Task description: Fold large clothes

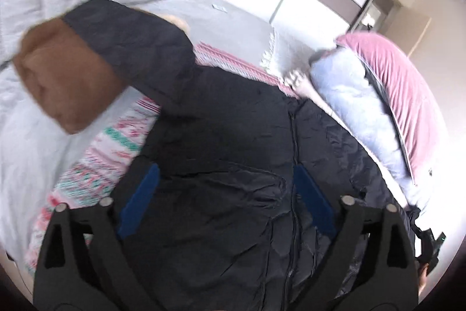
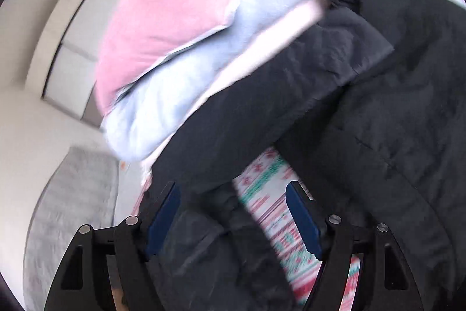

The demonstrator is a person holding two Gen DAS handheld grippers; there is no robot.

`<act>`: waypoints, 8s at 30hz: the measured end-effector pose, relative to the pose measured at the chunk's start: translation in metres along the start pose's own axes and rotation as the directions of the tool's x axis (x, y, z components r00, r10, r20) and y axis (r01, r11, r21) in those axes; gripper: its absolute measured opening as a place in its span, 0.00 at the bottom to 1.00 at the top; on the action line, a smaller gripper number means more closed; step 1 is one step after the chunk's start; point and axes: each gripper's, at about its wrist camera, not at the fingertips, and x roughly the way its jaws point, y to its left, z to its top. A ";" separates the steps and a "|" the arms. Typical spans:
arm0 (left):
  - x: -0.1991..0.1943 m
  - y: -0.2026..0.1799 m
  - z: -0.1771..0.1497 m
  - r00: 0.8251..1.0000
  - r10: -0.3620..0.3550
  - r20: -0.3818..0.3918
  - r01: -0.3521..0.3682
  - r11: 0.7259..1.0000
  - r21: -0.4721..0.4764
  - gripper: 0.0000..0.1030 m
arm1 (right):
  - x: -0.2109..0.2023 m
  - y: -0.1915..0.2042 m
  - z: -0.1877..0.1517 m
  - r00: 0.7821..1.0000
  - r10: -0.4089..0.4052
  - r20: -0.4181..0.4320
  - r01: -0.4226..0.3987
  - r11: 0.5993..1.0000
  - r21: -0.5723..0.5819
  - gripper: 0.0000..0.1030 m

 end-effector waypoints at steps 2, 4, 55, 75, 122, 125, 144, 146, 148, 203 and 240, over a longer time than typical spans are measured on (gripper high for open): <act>0.027 -0.004 -0.003 0.995 -0.024 -0.096 0.029 0.999 0.045 0.93 | 0.016 -0.006 0.004 1.000 -0.008 -0.003 0.008 1.000 0.030 0.74; 0.046 -0.003 -0.009 0.992 -0.021 -0.122 0.027 0.998 0.048 0.93 | 0.024 -0.007 0.010 1.000 -0.006 0.022 0.005 0.999 0.048 0.74; 0.086 0.058 0.019 0.989 0.093 -0.111 -0.100 0.993 -0.062 0.93 | 0.062 0.178 0.010 0.795 -0.077 0.602 0.382 0.834 -0.398 0.06; 0.079 0.086 0.028 0.990 0.026 -0.140 -0.053 0.980 -0.194 0.93 | 0.263 0.304 -0.280 0.964 -0.184 0.190 0.206 0.070 -0.976 0.37; 0.027 0.238 0.125 0.979 0.152 0.132 -0.064 0.858 -0.510 0.93 | 0.119 0.164 -0.165 0.914 -0.026 -0.405 -0.167 0.885 -0.434 0.83; 0.043 0.242 0.150 0.979 0.179 0.094 -0.105 0.849 -0.517 0.93 | 0.120 0.172 -0.170 0.901 -0.015 -0.434 -0.205 0.867 -0.454 0.83; 0.078 0.245 0.185 0.943 0.293 0.158 -0.154 0.804 -0.574 0.12 | 0.107 0.176 -0.173 0.902 0.013 -0.432 -0.240 0.848 -0.474 0.84; 0.074 0.234 0.187 0.939 0.292 0.181 -0.155 0.829 -0.538 0.08 | 0.107 0.175 -0.171 0.900 0.019 -0.435 -0.241 0.853 -0.463 0.84; 0.072 0.221 0.192 0.936 0.270 0.227 -0.115 0.841 -0.528 0.06 | 0.106 0.175 -0.170 0.902 0.021 -0.432 -0.240 0.854 -0.461 0.84; 0.219 -0.235 -0.012 0.977 0.212 -0.026 -0.143 0.740 0.657 0.63 | 0.107 0.136 -0.126 0.922 0.045 -0.385 -0.154 0.954 -0.257 0.84; -0.001 0.000 -0.022 0.999 -0.031 -0.041 0.037 0.990 0.135 0.69 | 0.090 0.122 -0.106 0.932 0.027 -0.360 -0.127 0.958 -0.257 0.84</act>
